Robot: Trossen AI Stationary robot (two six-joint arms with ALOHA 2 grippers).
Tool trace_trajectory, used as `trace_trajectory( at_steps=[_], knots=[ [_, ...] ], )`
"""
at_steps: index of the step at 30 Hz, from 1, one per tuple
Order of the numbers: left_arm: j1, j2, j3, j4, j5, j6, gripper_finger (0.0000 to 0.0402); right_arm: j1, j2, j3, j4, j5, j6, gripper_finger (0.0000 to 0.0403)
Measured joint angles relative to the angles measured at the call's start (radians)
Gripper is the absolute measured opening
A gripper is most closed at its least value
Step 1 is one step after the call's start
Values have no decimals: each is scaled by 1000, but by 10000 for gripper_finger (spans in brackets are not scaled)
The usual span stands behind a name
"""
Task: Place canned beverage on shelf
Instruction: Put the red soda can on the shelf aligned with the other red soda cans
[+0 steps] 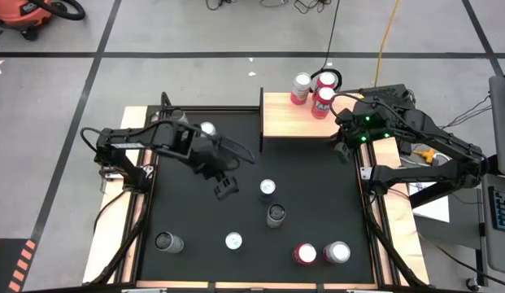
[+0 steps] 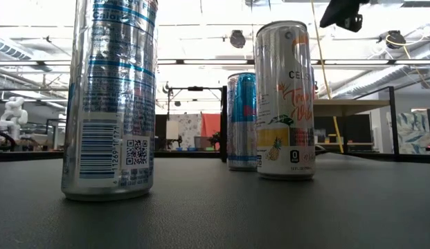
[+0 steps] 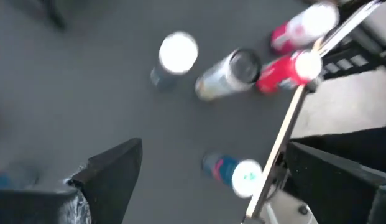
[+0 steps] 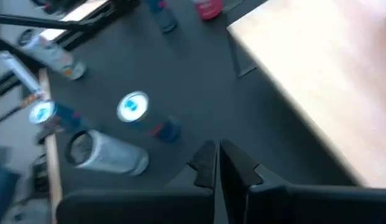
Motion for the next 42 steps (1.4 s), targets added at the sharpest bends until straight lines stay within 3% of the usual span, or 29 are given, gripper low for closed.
trace_trajectory(
  at_steps=[8, 17, 24, 31, 38, 42],
  knots=[
    [-80, 0, 0, -80, 5, -121, 400, 0, -4, 0, -65, -145, 49, 0],
    [-120, 8, -6, -133, -52, -304, 400, 0, -59, -1, -114, -145, 67, 0],
    [-119, 8, -46, -121, -95, -187, 399, 0, -97, -31, -113, -142, 162, 0],
    [-102, 7, -69, 53, -96, -62, 399, 0, -118, -34, -120, -143, 297, 0],
    [-102, 7, -69, 69, -207, 27, 399, 0, -149, -35, -121, -105, 418, 0],
    [-102, 7, -69, 77, -221, 58, 399, 22, -154, -35, -117, -94, 472, 0]
  ],
)
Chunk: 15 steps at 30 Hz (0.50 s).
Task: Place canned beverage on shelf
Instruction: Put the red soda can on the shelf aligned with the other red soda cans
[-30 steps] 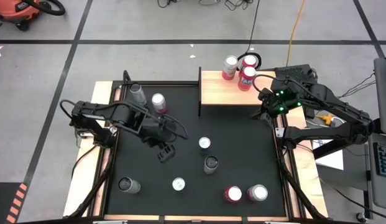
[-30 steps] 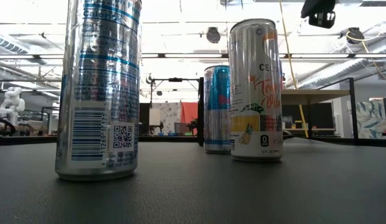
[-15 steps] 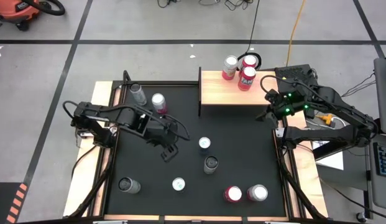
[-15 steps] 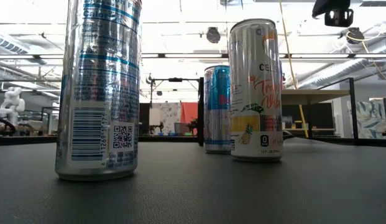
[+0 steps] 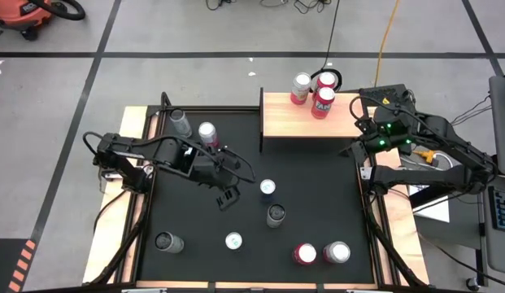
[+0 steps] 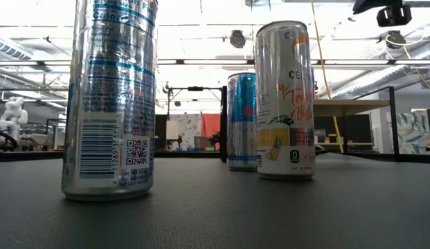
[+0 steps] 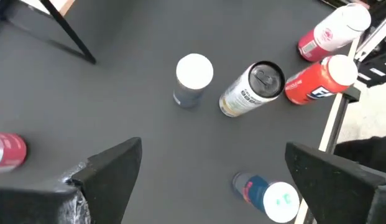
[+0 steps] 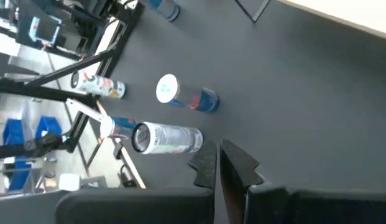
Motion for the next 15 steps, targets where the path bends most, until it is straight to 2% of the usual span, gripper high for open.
trace_trajectory(
  at_steps=[8, 11, 15],
  knots=[
    [0, 0, 0, 0, 1, 13, 399, 155, 53, 0, 90, -99, -3, 0],
    [0, 0, 0, 10, 2, -3, 399, 237, 103, 8, 153, -153, 9, 0],
    [0, 0, 0, 29, 2, 17, 399, 383, 179, 35, 184, -152, 31, 0]
  ],
)
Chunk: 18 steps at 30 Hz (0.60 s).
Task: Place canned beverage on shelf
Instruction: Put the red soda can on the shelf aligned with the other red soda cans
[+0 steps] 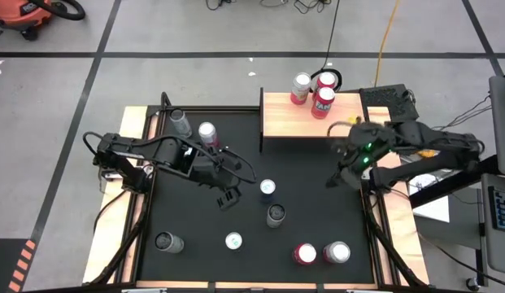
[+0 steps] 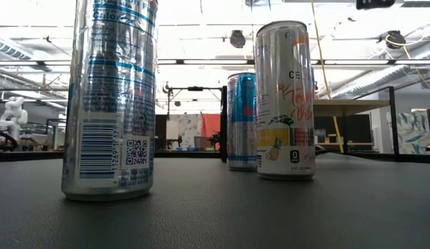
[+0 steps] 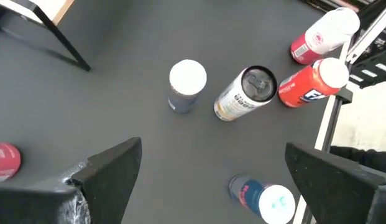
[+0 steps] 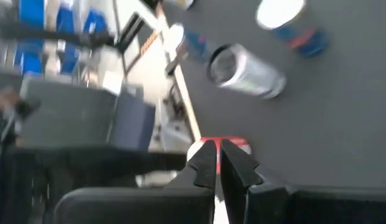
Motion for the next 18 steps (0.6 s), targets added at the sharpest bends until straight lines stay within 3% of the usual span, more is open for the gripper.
trace_trajectory(
  at_steps=[10, 14, 18],
  knots=[
    [-6, 0, 0, -2, 1, -27, 399, 349, 205, 121, 10, 245, -21, 0],
    [-10, 0, 0, -3, -11, -27, 399, 459, 291, 141, 14, 291, 3, 4],
    [-7, 0, 0, -4, -22, -26, 399, 552, 358, 142, 36, 324, 36, 32]
  ],
)
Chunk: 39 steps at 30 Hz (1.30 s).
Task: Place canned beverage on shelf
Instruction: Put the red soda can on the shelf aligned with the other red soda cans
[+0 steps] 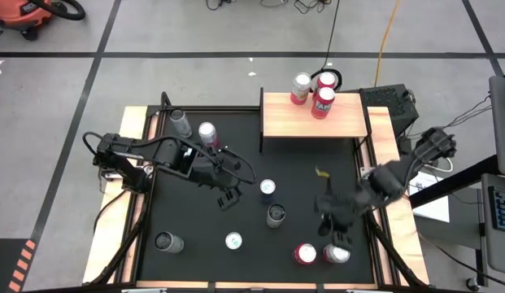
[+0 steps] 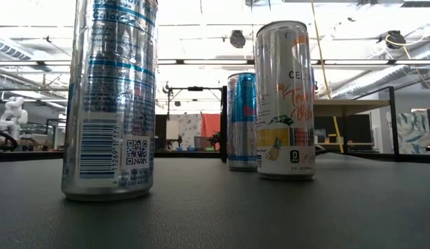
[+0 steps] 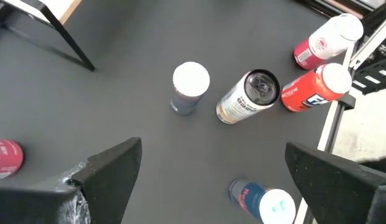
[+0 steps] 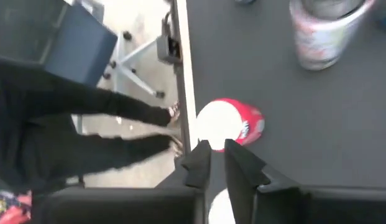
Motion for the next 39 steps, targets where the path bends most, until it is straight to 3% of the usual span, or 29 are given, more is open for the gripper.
trace_trajectory(
  at_steps=[6, 13, 19, 23, 28, 39],
  knots=[
    [13, 0, 0, 0, -15, 0, 399, 96, 82, 0, 60, 62, -88, 112],
    [21, 0, 0, -8, -18, -27, 400, 154, 162, 1, 118, 196, -266, 241],
    [21, 0, 0, -12, -20, -26, 400, 169, 237, 1, 126, 200, -339, 341],
    [21, 0, 0, -12, -23, -27, 400, 167, 278, 1, 123, 198, -406, 360],
    [21, 0, 0, -11, -39, -27, 400, 154, 325, 1, 99, 144, -491, 361],
    [21, 0, 0, -7, -90, -80, 400, 146, 404, 1, 69, 142, -588, 361]
  ],
)
